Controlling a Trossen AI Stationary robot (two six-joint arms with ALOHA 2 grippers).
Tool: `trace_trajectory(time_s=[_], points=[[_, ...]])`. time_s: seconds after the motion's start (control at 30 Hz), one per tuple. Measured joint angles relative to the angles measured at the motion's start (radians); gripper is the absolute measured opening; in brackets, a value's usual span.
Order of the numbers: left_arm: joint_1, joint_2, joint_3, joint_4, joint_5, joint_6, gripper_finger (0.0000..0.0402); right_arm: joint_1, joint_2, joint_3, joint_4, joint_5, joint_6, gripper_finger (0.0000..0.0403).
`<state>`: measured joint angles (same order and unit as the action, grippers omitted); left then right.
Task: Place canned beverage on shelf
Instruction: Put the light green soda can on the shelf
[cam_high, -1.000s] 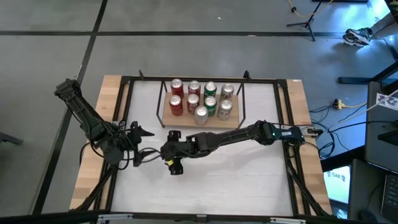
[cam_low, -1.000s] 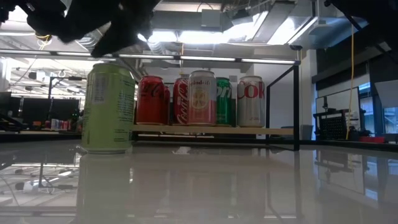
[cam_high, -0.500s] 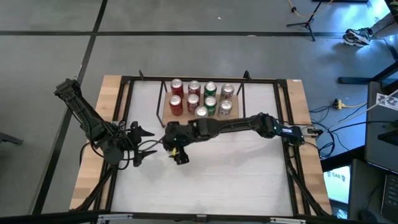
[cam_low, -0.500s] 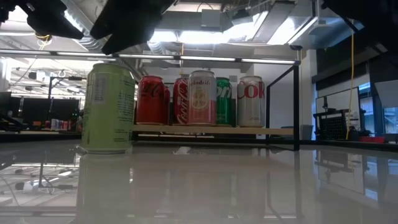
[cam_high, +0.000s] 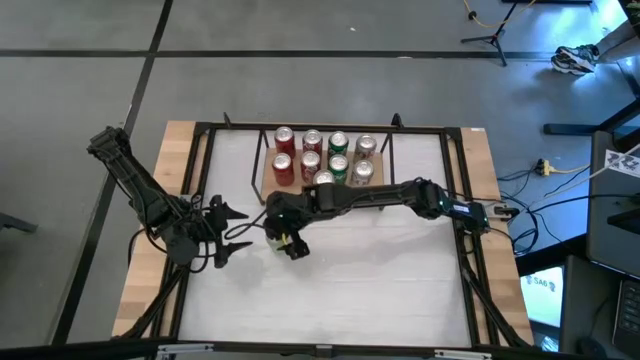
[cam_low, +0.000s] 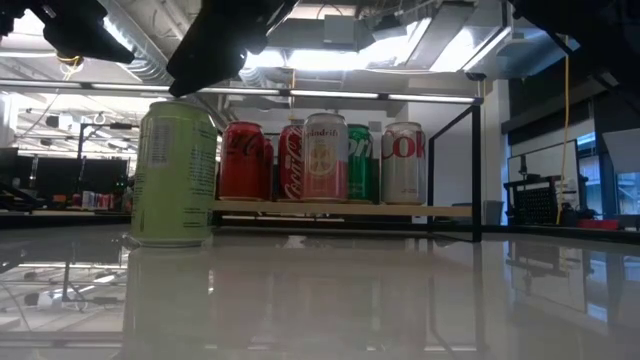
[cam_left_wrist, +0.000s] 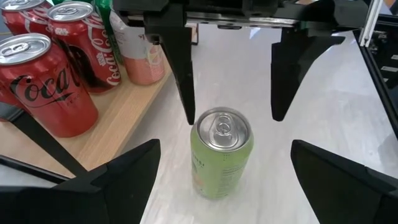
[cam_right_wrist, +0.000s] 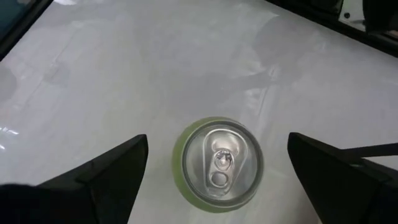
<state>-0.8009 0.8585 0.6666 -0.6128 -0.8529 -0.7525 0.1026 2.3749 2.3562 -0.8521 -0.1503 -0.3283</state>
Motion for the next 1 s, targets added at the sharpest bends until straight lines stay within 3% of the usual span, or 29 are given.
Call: trace_trajectory(time_s=[0.47, 1.0], points=[[0.0, 0.0, 0.0, 0.0, -0.002, 0.0, 0.035, 0.002, 0.002, -0.101, 0.044, 0.026, 0.009, 0.0381], [0.0, 0.0, 0.0, 0.001, -0.002, -0.001, 0.035, 0.002, 0.016, -0.109, 0.095, 0.037, 0.013, 0.0381]])
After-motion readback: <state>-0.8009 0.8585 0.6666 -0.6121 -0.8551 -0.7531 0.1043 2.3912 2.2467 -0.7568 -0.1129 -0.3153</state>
